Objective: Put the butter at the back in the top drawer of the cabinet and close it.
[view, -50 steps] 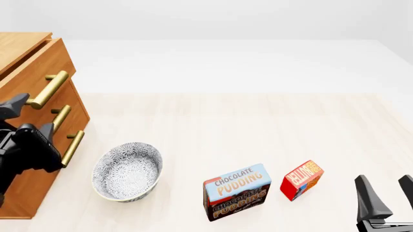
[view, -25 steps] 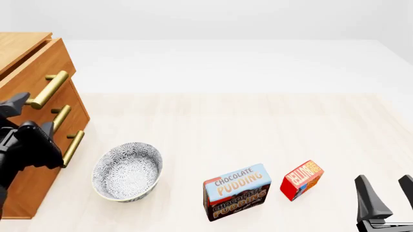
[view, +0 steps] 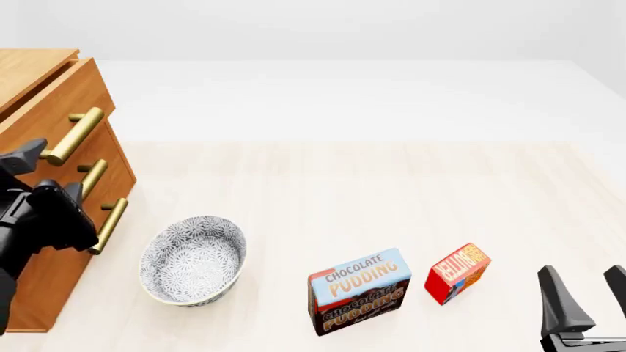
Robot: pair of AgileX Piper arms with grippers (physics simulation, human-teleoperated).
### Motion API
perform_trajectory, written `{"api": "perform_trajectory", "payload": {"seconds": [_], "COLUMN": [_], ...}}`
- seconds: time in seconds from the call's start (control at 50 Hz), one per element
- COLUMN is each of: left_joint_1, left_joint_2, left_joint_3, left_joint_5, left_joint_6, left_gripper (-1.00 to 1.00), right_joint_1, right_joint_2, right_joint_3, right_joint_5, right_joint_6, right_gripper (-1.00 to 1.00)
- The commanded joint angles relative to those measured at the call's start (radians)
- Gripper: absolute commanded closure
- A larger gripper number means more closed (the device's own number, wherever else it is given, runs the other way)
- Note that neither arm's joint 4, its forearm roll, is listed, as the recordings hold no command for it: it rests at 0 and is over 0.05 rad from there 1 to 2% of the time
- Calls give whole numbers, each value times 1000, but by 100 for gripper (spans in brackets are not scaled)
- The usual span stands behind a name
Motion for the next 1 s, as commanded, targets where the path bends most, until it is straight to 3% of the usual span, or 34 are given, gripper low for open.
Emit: {"api": "perform_trajectory", "payload": {"seconds": [0.02, 0.26, 0.82, 0.84, 1.0], "left_joint_1": [4, 15, -6, -6, -6], "left_joint_2": [21, 63, 89, 88, 85], "left_joint_3": [-8, -53, -53, -53, -48], "left_joint_5": [-12, -13, -27, -28, -32], "left_joint_6": [2, 4, -5, -4, 1], "left_gripper": [-100, -100, -100, 100, 100], "right_joint_1": [0, 0, 0, 0, 0], "right_joint_2": [0, 0, 0, 0, 0], "right_joint_3": [0, 0, 0, 0, 0], "right_joint_5": [0, 0, 0, 0, 0], "right_joint_6": [0, 0, 0, 0, 0], "right_gripper": [-100, -100, -100, -100, -100]}}
